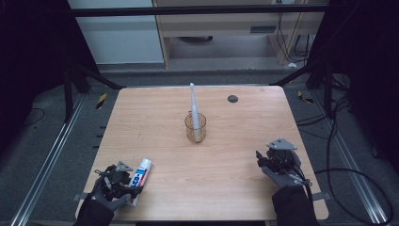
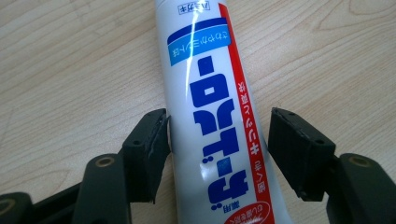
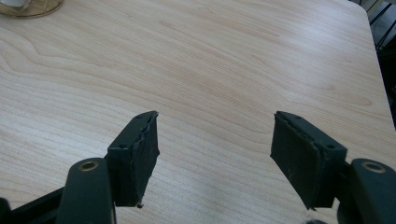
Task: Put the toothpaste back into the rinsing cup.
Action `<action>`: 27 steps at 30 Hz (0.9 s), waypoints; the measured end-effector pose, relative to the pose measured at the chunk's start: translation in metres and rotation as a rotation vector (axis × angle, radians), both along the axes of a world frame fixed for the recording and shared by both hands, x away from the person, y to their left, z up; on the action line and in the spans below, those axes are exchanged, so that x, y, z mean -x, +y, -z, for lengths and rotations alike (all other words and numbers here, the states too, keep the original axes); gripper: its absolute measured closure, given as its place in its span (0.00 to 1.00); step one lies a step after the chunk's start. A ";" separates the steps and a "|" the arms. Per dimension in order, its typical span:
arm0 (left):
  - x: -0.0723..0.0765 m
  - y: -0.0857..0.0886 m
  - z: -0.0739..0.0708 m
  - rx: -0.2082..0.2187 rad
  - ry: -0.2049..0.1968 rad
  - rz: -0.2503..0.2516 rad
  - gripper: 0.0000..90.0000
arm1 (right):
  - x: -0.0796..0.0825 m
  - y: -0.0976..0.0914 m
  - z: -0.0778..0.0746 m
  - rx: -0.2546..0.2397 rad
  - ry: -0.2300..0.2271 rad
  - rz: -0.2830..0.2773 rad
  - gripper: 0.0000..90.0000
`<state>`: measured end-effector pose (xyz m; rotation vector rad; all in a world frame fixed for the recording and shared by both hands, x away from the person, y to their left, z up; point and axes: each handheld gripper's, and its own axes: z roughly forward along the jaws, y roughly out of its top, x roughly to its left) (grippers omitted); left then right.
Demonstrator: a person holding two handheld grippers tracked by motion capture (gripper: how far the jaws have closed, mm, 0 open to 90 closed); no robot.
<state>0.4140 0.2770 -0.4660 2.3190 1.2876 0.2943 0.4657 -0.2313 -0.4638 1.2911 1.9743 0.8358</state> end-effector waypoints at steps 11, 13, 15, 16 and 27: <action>0.015 0.000 -0.025 0.081 -0.055 0.023 0.75 | 0.001 -0.001 -0.001 -0.004 0.001 0.002 0.36; 0.016 -0.004 -0.021 0.079 -0.043 0.039 0.84 | 0.001 -0.001 -0.001 -0.005 0.001 0.001 0.36; 0.016 -0.006 -0.019 0.077 -0.035 0.038 0.92 | 0.001 -0.001 -0.001 -0.005 0.001 0.000 0.36; 0.017 -0.007 -0.019 0.075 -0.035 0.035 0.95 | 0.001 -0.001 0.000 -0.004 0.002 0.000 0.36; 0.017 -0.019 -0.009 0.049 0.026 0.067 1.00 | 0.000 -0.001 0.001 -0.003 0.007 -0.001 0.37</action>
